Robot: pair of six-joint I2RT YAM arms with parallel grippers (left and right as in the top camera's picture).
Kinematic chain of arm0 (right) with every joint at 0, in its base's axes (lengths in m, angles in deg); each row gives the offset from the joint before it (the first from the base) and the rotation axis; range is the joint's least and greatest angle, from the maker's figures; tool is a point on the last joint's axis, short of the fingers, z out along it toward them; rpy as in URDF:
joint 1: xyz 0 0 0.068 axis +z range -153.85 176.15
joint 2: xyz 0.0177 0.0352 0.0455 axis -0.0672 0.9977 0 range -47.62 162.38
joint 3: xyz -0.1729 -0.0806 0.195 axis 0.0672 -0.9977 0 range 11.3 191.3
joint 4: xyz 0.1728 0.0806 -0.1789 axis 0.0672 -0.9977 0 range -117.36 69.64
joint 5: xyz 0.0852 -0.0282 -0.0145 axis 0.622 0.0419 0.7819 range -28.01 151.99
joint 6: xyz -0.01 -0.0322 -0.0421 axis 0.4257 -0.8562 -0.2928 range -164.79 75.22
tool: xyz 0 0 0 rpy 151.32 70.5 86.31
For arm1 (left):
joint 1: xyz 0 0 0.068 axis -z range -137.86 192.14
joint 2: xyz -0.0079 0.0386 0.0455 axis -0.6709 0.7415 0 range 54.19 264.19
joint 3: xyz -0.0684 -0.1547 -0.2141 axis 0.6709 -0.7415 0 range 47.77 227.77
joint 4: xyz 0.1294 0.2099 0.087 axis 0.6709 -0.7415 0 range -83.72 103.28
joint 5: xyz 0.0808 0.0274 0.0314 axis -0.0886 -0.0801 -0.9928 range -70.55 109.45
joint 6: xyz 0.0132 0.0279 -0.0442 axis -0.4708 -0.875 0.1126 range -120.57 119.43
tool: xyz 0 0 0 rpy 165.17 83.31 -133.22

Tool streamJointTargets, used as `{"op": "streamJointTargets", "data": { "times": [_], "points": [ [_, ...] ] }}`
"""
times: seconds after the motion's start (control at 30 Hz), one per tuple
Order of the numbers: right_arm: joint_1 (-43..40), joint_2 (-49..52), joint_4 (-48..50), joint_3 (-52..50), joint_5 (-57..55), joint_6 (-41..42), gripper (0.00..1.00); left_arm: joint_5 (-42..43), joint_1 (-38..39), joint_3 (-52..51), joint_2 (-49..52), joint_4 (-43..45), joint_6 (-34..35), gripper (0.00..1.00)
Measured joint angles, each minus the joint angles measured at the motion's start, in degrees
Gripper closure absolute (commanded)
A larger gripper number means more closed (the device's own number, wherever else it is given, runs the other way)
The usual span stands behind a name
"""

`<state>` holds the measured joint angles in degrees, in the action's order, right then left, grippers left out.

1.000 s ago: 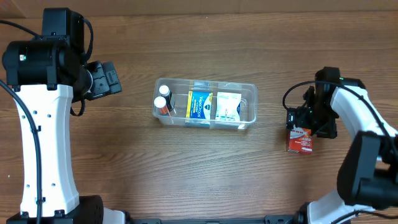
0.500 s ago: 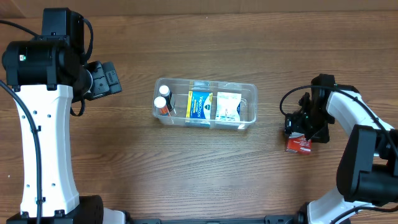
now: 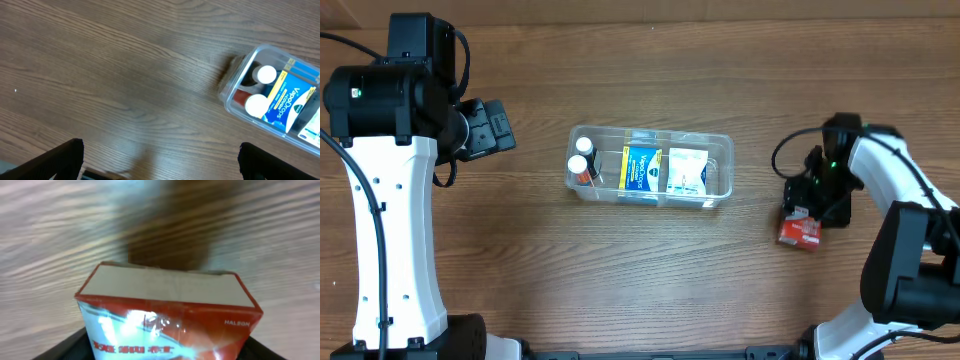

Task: Pack container
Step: 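Grasp the red box with the right gripper, then lower the red box into the container beside the Hansaplast box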

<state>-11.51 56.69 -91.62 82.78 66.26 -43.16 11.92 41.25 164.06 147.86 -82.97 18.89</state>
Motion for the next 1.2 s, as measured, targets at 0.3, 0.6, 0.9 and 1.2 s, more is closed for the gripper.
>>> {"op": "streamJointTargets", "data": {
  "times": [0.3,0.6,0.9,1.2],
  "points": [
    [18.88,-6.32,-7.17,28.63,4.39,4.00,0.31,-0.02,0.00,0.00,0.00,0.02,0.00,0.00],
    [35.30,0.13,0.02,29.83,1.09,17.05,0.31,-0.02,0.00,0.00,0.00,-0.26,0.00,0.00],
    [34.64,9.53,-0.57,29.64,-0.63,21.33,0.30,-0.02,0.00,0.00,0.00,-0.42,0.00,0.00],
    [34.64,10.71,2.19,23.69,-1.33,22.12,0.26,-0.02,0.00,0.00,0.00,-0.42,0.00,0.00]
  ]
}}
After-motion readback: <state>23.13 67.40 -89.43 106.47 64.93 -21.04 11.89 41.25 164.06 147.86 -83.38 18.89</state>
